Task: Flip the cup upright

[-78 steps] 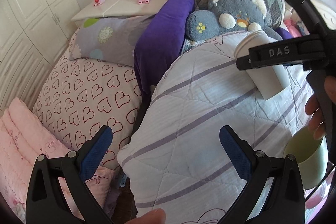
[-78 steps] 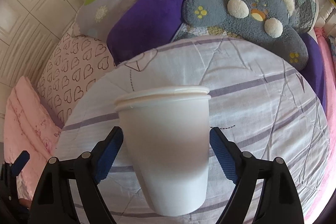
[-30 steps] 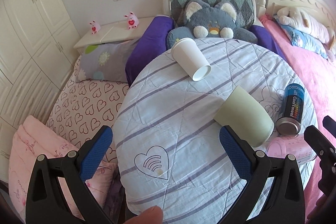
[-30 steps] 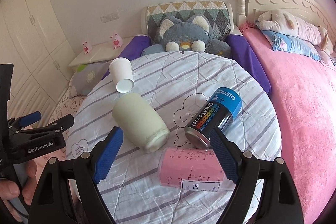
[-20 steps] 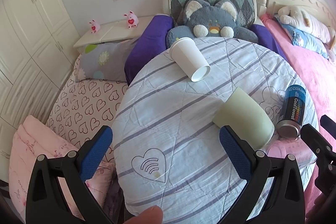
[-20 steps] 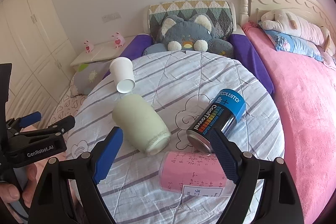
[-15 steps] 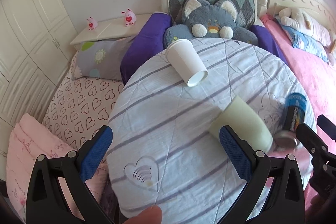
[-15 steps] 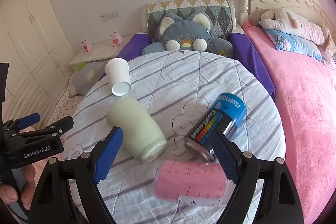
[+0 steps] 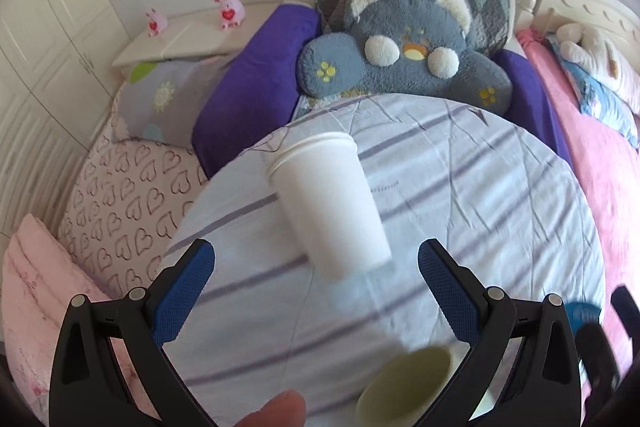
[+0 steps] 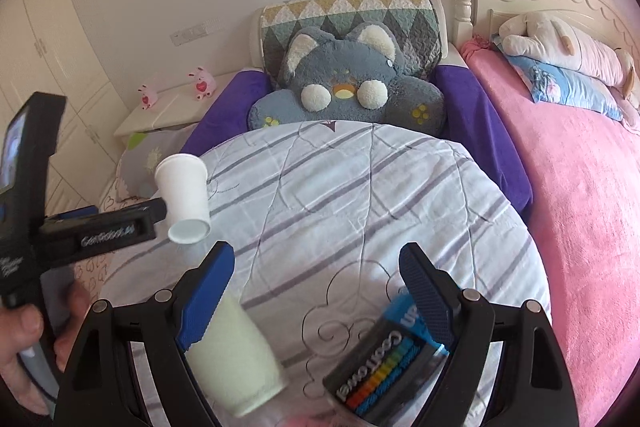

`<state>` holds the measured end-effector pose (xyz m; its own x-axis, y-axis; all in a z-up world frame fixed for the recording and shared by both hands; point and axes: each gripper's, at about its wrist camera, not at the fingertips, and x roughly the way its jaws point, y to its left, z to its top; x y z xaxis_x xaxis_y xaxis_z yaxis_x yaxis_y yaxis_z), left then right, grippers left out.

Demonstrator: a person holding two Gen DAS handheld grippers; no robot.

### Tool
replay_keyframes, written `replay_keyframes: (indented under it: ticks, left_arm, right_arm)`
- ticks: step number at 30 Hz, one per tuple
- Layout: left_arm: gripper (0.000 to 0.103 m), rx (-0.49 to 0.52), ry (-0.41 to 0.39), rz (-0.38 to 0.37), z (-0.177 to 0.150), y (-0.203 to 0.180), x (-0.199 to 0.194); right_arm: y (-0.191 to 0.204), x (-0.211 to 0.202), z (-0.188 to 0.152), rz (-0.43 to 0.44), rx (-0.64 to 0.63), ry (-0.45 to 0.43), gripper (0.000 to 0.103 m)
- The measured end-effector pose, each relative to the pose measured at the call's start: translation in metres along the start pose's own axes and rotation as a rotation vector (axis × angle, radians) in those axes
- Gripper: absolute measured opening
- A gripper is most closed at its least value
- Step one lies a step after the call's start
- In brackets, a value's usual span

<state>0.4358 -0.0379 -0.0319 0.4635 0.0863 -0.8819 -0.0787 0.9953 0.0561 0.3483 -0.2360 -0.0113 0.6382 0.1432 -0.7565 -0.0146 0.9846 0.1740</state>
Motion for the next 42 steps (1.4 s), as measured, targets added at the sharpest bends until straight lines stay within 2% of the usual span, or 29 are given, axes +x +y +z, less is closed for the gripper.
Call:
replay_keyframes:
  ticks: [8,16,20,21,22,24,27,34,42]
  left_arm:
    - [0.103,-0.030,0.081,0.013,0.017,-0.003,0.051]
    - [0.103,-0.070,0.121,0.005,0.029,0.001,0.074]
    - [0.103,-0.118,0.139,-0.024,0.033,0.006,0.081]
    - [0.099,-0.132,0.142,-0.033,0.033,0.008,0.083]
    - [0.087,-0.144,0.146,-0.042,0.034,0.009,0.084]
    - [0.076,-0.172,0.167,-0.064,0.034,0.012,0.088]
    - [0.072,-0.187,0.180,-0.079,0.033,0.013,0.092]
    - [0.070,-0.142,0.103,-0.105,0.036,0.010,0.076]
    - [0.070,0.008,-0.087,-0.116,0.035,-0.008,0.036]
  right_arm:
    - [-0.001,0.044,0.015,-0.007,-0.002,0.071,0.086]
    - [0.003,0.073,0.026,0.004,0.003,0.116,0.086]
    - [0.001,0.078,0.029,0.001,0.005,0.128,0.086]
    - [0.001,0.079,0.030,-0.002,0.007,0.130,0.086]
    - [0.000,0.079,0.031,-0.005,0.010,0.132,0.086]
    - [-0.001,0.080,0.032,-0.005,0.010,0.135,0.086]
    - [-0.002,0.081,0.033,-0.004,0.011,0.142,0.086]
    - [0.001,0.084,0.032,0.013,0.002,0.152,0.086]
    - [-0.001,0.078,0.029,0.015,0.017,0.147,0.086]
